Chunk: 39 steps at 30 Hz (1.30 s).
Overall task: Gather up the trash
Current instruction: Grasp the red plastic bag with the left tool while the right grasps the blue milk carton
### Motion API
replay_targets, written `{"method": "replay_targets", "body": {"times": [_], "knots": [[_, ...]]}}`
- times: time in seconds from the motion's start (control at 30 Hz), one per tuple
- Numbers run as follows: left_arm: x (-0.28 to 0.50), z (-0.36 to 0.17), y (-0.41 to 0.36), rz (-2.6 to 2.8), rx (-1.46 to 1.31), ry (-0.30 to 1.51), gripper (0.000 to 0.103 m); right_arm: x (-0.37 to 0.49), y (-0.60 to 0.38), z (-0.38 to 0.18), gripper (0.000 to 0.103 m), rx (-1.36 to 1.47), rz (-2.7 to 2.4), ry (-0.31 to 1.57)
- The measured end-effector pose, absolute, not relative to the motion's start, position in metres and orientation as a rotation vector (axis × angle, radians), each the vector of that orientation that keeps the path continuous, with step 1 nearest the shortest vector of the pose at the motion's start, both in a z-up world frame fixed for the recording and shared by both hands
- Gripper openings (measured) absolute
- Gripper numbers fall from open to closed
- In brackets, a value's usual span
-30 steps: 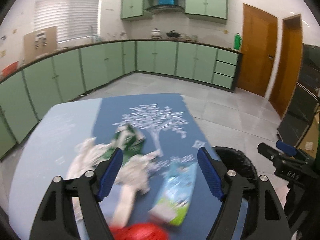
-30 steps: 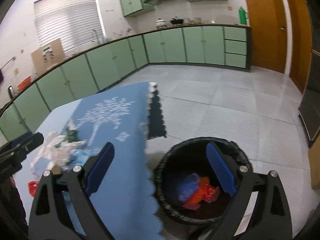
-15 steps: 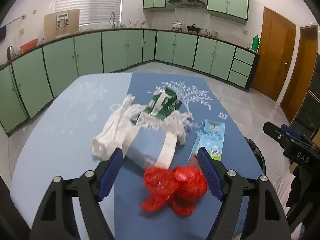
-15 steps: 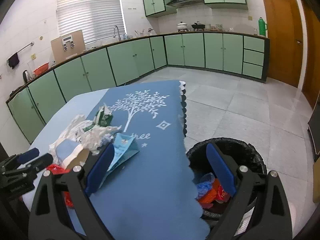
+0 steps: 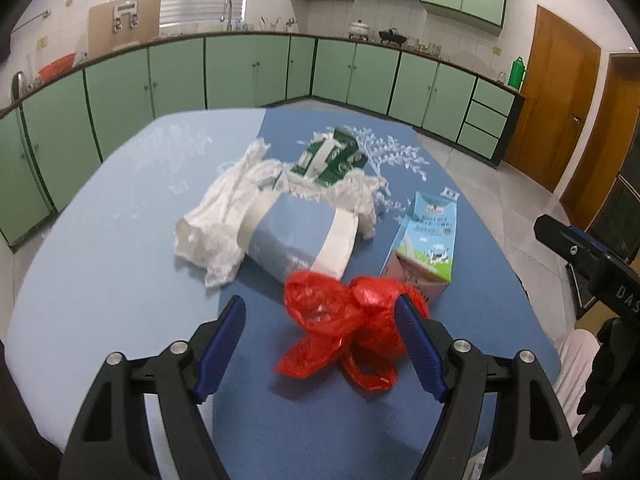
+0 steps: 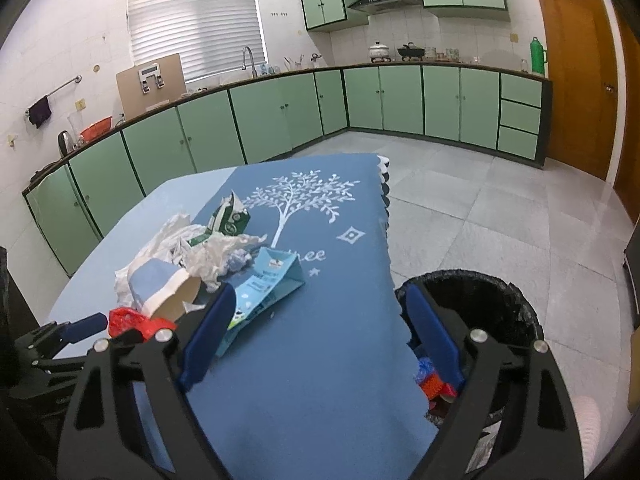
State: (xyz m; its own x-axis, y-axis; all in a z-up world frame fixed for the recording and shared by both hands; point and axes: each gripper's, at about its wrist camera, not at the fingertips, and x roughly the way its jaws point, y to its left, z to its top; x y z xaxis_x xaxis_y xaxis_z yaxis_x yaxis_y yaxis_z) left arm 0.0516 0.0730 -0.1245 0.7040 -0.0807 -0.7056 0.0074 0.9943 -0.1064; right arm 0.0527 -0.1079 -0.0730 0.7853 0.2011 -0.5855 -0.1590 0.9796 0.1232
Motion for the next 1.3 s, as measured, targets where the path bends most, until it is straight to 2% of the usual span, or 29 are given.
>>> {"method": "replay_targets", "body": {"times": [0.03, 0.13, 0.2, 0.3, 0.4, 0.6, 1.03, 1.3], "knots": [[0.053, -0.127, 0.073, -0.057, -0.106, 0.799, 0.072, 0.052, -0.108, -0.074, 0.085, 0.067, 0.194, 0.642], [0.054, -0.132, 0.073, -0.089, -0.132, 0.810, 0.060, 0.052, -0.106, -0.076, 0.085, 0.052, 0.196, 0.655], [0.055, -0.131, 0.071, -0.119, -0.138, 0.808, 0.040, 0.052, -0.104, -0.078, 0.082, 0.042, 0.207, 0.666], [0.052, -0.130, 0.064, -0.162, -0.129, 0.802, 0.017, 0.053, -0.102, -0.080, 0.079, 0.037, 0.221, 0.678], [0.050, -0.129, 0.057, -0.194, -0.116, 0.797, 0.010, 0.052, -0.100, -0.082, 0.075, 0.033, 0.232, 0.684], [0.046, -0.124, 0.053, -0.230, -0.116, 0.775, 0.001, 0.051, -0.098, -0.080, 0.070, 0.027, 0.245, 0.680], [0.034, -0.085, 0.062, -0.205, -0.112, 0.625, 0.001, 0.050, -0.095, -0.071, 0.068, 0.046, 0.235, 0.657], [0.041, -0.091, 0.094, -0.089, -0.123, 0.622, 0.001, 0.060, -0.059, -0.083, 0.068, 0.017, 0.219, 0.678]]}}
